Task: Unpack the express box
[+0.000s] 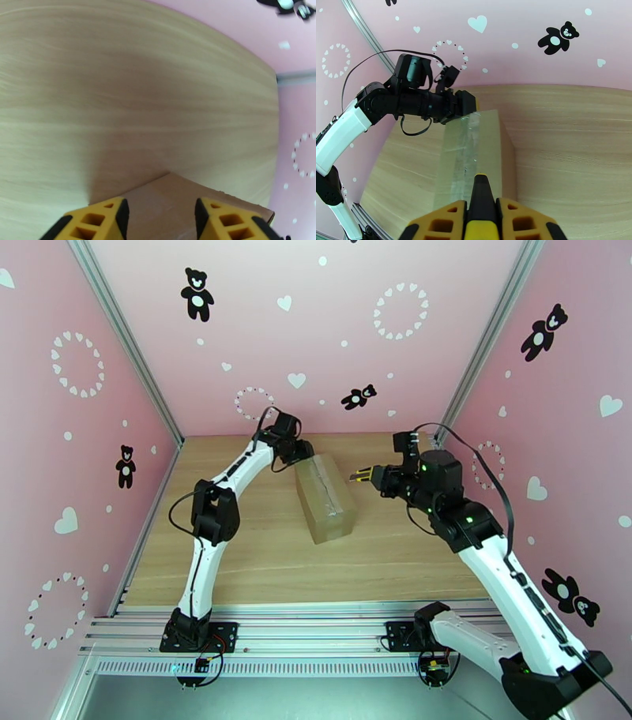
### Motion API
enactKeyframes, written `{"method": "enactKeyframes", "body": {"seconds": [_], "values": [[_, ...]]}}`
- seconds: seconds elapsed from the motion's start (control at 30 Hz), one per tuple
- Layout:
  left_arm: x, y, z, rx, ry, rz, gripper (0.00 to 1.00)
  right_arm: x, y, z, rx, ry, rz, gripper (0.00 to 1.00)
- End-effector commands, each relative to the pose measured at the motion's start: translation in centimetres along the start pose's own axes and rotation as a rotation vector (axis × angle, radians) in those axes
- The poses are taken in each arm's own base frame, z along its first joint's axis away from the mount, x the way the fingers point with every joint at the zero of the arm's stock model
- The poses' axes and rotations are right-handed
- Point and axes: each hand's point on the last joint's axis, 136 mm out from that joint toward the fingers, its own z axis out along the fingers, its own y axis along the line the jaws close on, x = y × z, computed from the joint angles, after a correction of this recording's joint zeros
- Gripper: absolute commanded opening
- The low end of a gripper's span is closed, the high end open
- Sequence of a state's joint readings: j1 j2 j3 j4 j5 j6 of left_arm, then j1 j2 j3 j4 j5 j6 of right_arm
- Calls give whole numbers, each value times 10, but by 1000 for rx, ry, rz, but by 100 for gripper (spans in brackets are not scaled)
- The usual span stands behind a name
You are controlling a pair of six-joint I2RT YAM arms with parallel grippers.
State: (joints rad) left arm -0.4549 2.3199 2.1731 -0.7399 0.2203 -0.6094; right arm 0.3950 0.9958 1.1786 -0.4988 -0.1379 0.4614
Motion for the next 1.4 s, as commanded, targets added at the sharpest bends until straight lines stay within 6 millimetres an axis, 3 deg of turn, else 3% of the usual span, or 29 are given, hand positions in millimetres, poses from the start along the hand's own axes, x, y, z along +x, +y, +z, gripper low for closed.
{"method": "enactKeyframes", "body": {"seconds": [0.0,0.4,0.63,0.8,1.07,1.37], "values": [[13,-14,-12,34,13,16,51,5,7,-6,-18,-2,-6,0],[8,2,-57,-22,-68,1,51,24,23,7,-11,96,-121,0],[-15,16,-110,-13,-183,-30,54,21,38,16,13,128,-250,0],[-4,19,-139,-37,-185,-3,57,13,49,31,5,137,-313,0],[46,10,-130,140,-53,-88,68,-1,66,79,30,160,-448,0],[59,0,-110,187,-2,-92,71,-14,68,121,73,117,-541,0]]}}
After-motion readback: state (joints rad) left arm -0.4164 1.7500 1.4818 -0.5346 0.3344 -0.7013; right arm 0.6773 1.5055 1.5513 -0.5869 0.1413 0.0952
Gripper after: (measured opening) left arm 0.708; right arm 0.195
